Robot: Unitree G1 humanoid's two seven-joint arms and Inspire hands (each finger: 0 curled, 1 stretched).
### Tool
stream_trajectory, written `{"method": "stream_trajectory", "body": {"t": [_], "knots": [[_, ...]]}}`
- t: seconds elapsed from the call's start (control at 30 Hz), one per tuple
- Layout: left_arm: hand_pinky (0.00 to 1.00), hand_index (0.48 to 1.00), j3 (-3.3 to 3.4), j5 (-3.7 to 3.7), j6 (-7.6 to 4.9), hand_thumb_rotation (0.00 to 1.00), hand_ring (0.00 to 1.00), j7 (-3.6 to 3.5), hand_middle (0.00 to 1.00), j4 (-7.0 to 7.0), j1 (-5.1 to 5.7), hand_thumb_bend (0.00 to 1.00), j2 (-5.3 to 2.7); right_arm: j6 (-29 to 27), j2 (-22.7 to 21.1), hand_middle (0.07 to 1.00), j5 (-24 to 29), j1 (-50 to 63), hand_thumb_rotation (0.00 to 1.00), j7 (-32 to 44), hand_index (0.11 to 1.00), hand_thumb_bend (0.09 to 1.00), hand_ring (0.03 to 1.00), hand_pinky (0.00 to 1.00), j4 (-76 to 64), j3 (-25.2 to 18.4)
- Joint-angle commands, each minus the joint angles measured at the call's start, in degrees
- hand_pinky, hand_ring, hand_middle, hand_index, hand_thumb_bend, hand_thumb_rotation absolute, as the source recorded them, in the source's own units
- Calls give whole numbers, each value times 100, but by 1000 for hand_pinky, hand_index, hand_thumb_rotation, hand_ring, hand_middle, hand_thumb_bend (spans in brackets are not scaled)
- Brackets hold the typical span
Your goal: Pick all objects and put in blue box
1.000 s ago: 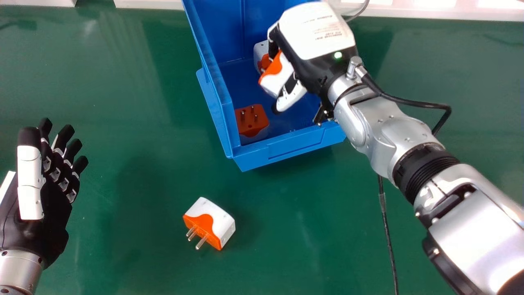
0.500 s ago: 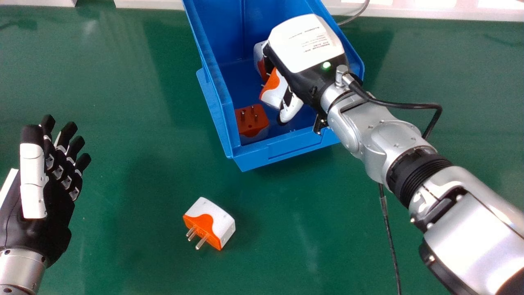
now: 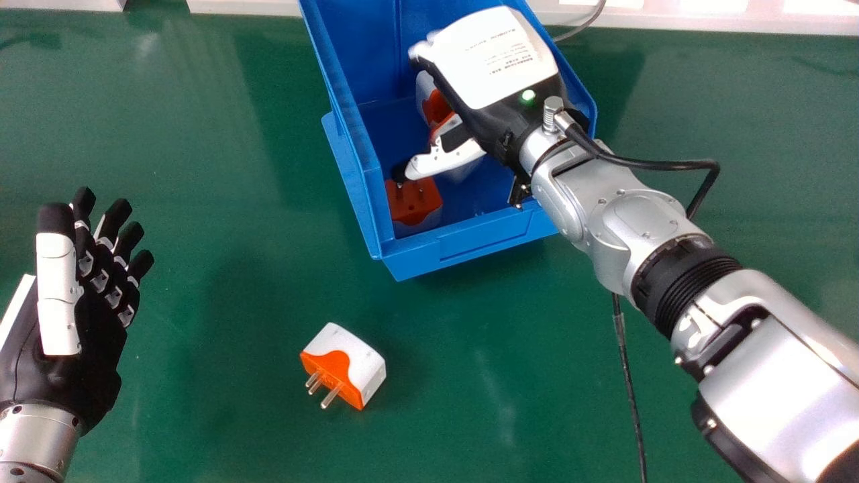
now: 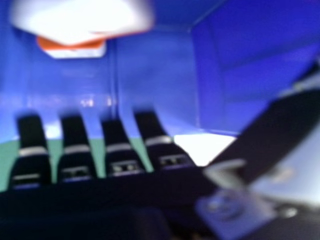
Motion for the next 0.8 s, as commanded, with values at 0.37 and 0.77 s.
{"method": "stream_trajectory", "body": {"t": [0.37,0.77], "knots": [[1000,992,15,-20,-101,977,1000,6,992,-68,-31,823,-8,-344,-791,1000,221,1319,862,-1078,996,422,1000,964,-2000,-436],[1000,1000,41,-17,4,965,1000,115,997,-353,189,839,2,-941,-1899,996,291,4801,977,-1258,996,376,967,859,-5566,-1171]]}}
